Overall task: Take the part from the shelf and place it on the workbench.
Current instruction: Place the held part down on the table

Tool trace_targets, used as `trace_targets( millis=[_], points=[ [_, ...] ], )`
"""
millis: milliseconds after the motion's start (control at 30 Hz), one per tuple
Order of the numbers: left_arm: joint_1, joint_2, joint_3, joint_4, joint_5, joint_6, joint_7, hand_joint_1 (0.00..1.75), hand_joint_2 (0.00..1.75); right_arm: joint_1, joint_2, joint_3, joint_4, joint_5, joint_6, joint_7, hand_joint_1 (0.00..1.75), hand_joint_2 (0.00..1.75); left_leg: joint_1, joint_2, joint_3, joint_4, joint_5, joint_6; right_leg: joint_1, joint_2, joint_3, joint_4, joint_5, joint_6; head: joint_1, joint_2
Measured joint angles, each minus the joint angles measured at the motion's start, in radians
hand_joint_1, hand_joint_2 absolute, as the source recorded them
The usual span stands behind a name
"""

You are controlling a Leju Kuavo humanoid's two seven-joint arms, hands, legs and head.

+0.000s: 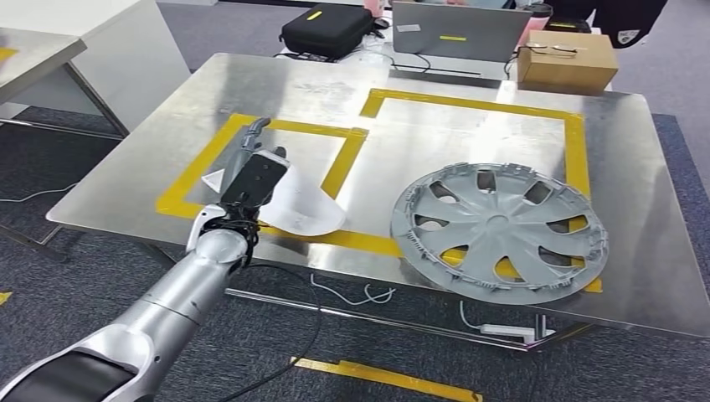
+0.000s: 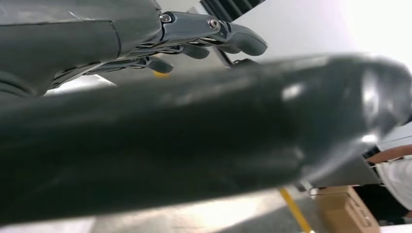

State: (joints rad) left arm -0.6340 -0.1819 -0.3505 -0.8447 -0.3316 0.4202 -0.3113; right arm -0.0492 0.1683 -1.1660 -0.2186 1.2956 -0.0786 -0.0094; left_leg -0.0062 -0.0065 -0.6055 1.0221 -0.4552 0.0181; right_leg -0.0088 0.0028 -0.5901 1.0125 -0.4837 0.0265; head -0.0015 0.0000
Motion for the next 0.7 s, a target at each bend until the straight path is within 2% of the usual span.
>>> trace_targets(
  millis=[67, 100, 133, 200, 233, 267, 300, 367, 433, 533, 567, 600, 633, 700],
  points=[
    [0.012, 0.001, 0.000, -0.035, 0.012, 0.001, -0.001, 0.00, 0.00, 0.002, 0.001, 0.000, 0.000, 0.000, -0.001, 0.000, 0.00, 0.00, 0.002, 0.000, -0.004, 0.011, -0.012, -0.012, -0.002, -0.001, 0.001, -0.003, 0.004, -0.012, -0.001, 0.000],
    [0.015, 0.001, 0.000, -0.048, 0.014, 0.001, -0.002, 0.00, 0.00, 0.002, 0.002, 0.000, 0.000, 0.000, -0.001, 0.000, 0.00, 0.00, 0.003, 0.001, -0.014, 0.038, -0.032, -0.018, -0.004, -0.002, 0.002, -0.005, 0.006, -0.018, -0.002, 0.000],
    [0.017, 0.002, 0.000, -0.059, 0.016, 0.002, -0.003, 0.00, 0.00, 0.002, 0.003, 0.000, 0.000, 0.001, -0.001, 0.000, 0.00, 0.00, 0.005, 0.001, -0.032, 0.082, -0.060, -0.023, -0.005, -0.003, 0.003, -0.006, 0.007, -0.022, -0.004, 0.000],
    [0.027, 0.003, 0.000, -0.075, 0.035, 0.006, -0.011, 0.00, 0.00, 0.002, 0.003, 0.000, 0.000, 0.001, -0.001, 0.000, 0.00, 0.00, 0.007, 0.001, -0.085, 0.212, -0.125, -0.029, -0.005, -0.004, 0.003, -0.006, 0.008, -0.027, -0.006, 0.000],
    [0.036, 0.004, 0.001, -0.084, 0.053, 0.013, -0.019, 0.00, 0.00, 0.002, 0.004, 0.000, 0.000, 0.002, -0.001, 0.000, 0.00, 0.00, 0.007, 0.001, -0.103, 0.261, -0.142, -0.030, -0.004, -0.004, 0.003, -0.005, 0.009, -0.028, -0.005, 0.000],
    [0.045, 0.005, 0.001, -0.095, 0.076, 0.021, -0.028, 0.00, 0.00, 0.003, 0.004, 0.000, 0.000, 0.003, -0.001, 0.001, 0.00, 0.00, 0.007, 0.001, -0.109, 0.280, -0.143, -0.029, -0.004, -0.004, 0.002, -0.005, 0.010, -0.028, -0.006, 0.000],
    [0.053, 0.006, 0.002, -0.110, 0.098, 0.031, -0.036, 0.00, 0.00, 0.003, 0.004, 0.001, 0.000, 0.005, -0.001, 0.002, 0.00, 0.00, 0.007, 0.001, -0.094, 0.256, -0.123, -0.026, -0.003, -0.004, 0.002, -0.004, 0.010, -0.028, -0.006, 0.000],
    [0.064, 0.008, 0.002, -0.151, 0.138, 0.051, -0.048, 0.00, 0.00, 0.003, 0.008, 0.002, 0.000, 0.007, -0.004, 0.004, 0.00, 0.00, 0.004, 0.001, -0.028, 0.128, -0.059, -0.012, 0.000, -0.003, 0.002, -0.002, 0.011, -0.028, -0.005, 0.000],
    [0.073, 0.013, 0.002, -0.195, 0.172, 0.069, -0.054, 0.00, 0.00, 0.002, 0.013, 0.004, 0.000, 0.010, -0.008, 0.006, 0.00, 0.00, -0.001, 0.001, 0.022, 0.024, -0.023, 0.000, 0.003, -0.003, -0.002, 0.000, 0.013, -0.022, -0.005, 0.000],
    [0.095, 0.022, 0.001, -0.251, 0.216, 0.092, -0.062, 0.00, 0.00, 0.003, 0.018, 0.008, 0.000, 0.014, -0.010, 0.013, 0.00, 0.00, -0.002, 0.002, 0.028, -0.003, -0.014, 0.008, 0.003, -0.004, -0.009, 0.000, 0.019, -0.006, -0.005, 0.000],
    [0.102, 0.025, 0.001, -0.267, 0.228, 0.099, -0.065, 0.00, 0.00, 0.003, 0.019, 0.008, 0.000, 0.015, -0.011, 0.016, 0.00, 0.00, 0.001, 0.003, 0.027, -0.009, -0.008, 0.012, 0.003, -0.004, -0.014, 0.004, 0.011, -0.001, -0.004, 0.000],
    [0.107, 0.027, 0.001, -0.279, 0.237, 0.105, -0.068, 0.00, 0.00, 0.004, 0.019, 0.009, 0.000, 0.016, -0.011, 0.019, 0.00, 0.00, 0.003, 0.004, 0.024, -0.014, -0.001, 0.018, 0.003, -0.004, -0.022, 0.021, -0.010, 0.004, -0.003, 0.000],
    [0.111, 0.030, 0.001, -0.289, 0.244, 0.110, -0.071, 0.00, 0.00, 0.004, 0.020, 0.009, 0.000, 0.016, -0.012, 0.019, 0.00, 0.00, 0.006, 0.005, 0.019, -0.019, 0.007, 0.022, 0.002, -0.003, -0.037, 0.061, -0.044, 0.009, -0.001, 0.000],
    [0.122, 0.036, 0.001, -0.305, 0.257, 0.117, -0.076, 0.00, 0.00, 0.004, 0.020, 0.011, 0.000, 0.017, -0.013, 0.019, 0.00, 0.00, 0.006, 0.006, 0.002, -0.019, 0.020, 0.027, -0.001, -0.003, -0.079, 0.186, -0.127, 0.017, 0.002, 0.000]
  ],
)
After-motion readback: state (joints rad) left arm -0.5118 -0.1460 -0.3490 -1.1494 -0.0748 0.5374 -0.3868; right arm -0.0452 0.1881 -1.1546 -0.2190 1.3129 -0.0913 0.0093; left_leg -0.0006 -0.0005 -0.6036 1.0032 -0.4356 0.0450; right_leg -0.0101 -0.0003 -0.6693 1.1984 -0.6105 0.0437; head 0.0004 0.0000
